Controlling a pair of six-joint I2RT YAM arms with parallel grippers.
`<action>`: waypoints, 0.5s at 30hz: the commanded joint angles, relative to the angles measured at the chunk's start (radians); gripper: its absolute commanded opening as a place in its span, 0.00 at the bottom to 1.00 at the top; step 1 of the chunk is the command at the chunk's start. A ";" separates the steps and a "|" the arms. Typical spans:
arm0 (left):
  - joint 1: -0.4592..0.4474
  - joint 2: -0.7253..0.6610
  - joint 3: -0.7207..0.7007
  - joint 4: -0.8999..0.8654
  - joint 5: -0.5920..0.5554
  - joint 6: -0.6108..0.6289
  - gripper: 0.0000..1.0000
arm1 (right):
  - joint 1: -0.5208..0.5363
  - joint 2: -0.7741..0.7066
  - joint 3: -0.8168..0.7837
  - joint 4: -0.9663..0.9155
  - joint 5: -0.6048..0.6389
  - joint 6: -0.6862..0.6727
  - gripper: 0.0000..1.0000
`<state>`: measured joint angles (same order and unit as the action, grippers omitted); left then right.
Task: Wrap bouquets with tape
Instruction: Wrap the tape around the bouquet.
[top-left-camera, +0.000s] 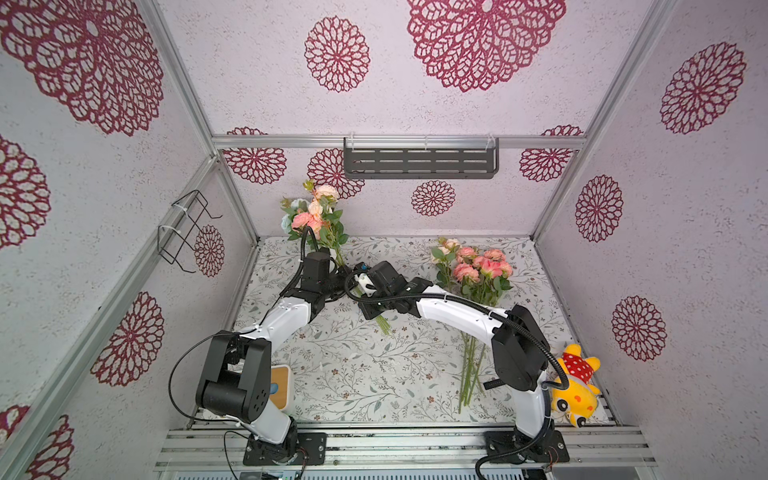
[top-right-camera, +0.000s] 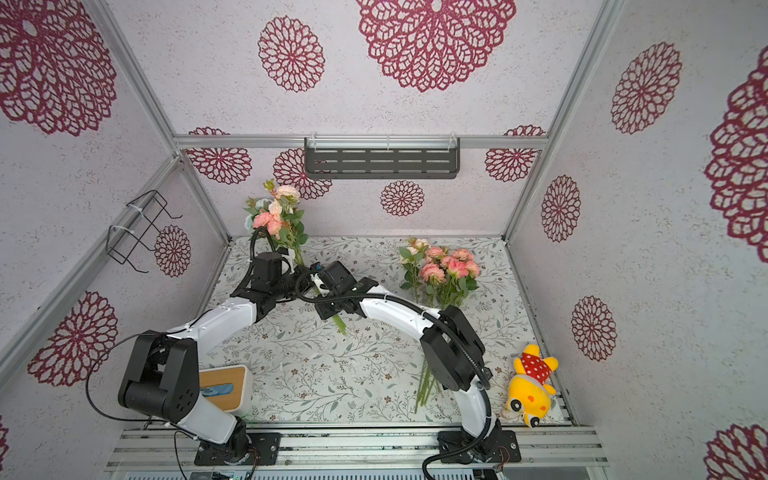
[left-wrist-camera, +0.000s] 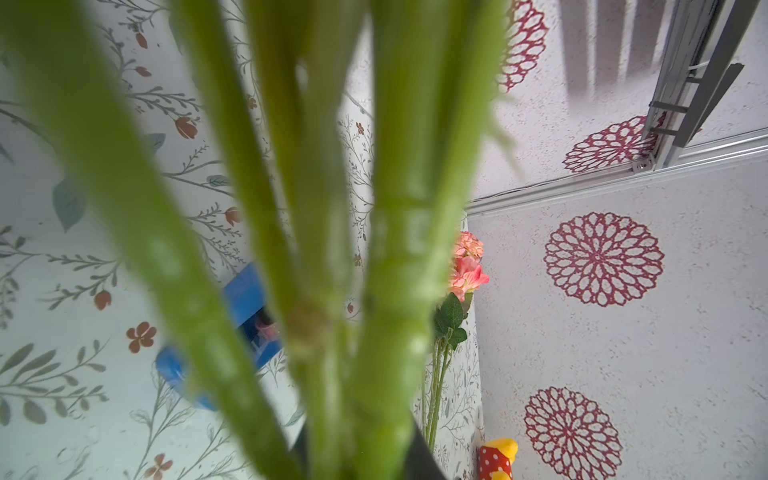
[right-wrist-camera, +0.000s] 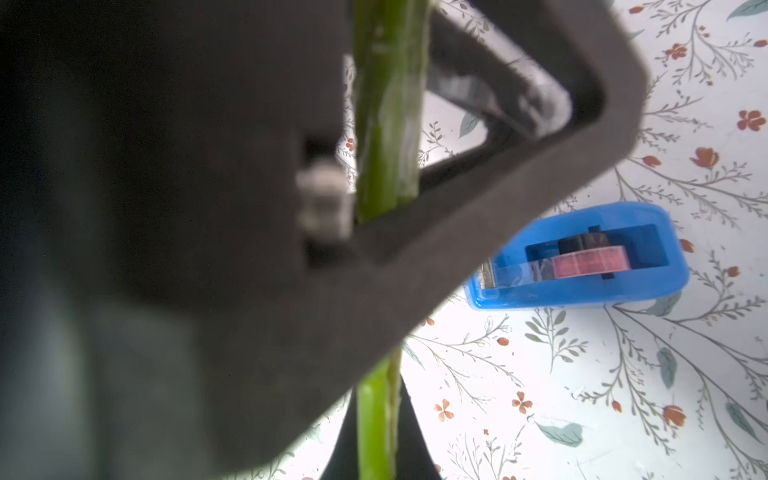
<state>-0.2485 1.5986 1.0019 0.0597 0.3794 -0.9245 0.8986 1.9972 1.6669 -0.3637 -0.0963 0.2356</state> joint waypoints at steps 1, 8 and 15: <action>-0.012 0.000 0.018 -0.038 -0.025 0.032 0.09 | 0.011 -0.020 0.042 0.022 0.059 -0.050 0.00; -0.011 -0.022 0.010 -0.030 -0.032 0.032 0.00 | -0.013 -0.038 0.027 0.044 -0.033 0.001 0.37; -0.009 -0.055 -0.012 0.063 0.004 0.029 0.00 | -0.114 -0.150 -0.158 0.340 -0.380 0.219 0.70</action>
<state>-0.2508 1.5948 1.0000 0.0307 0.3706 -0.9268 0.8391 1.9362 1.5597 -0.2131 -0.2794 0.3229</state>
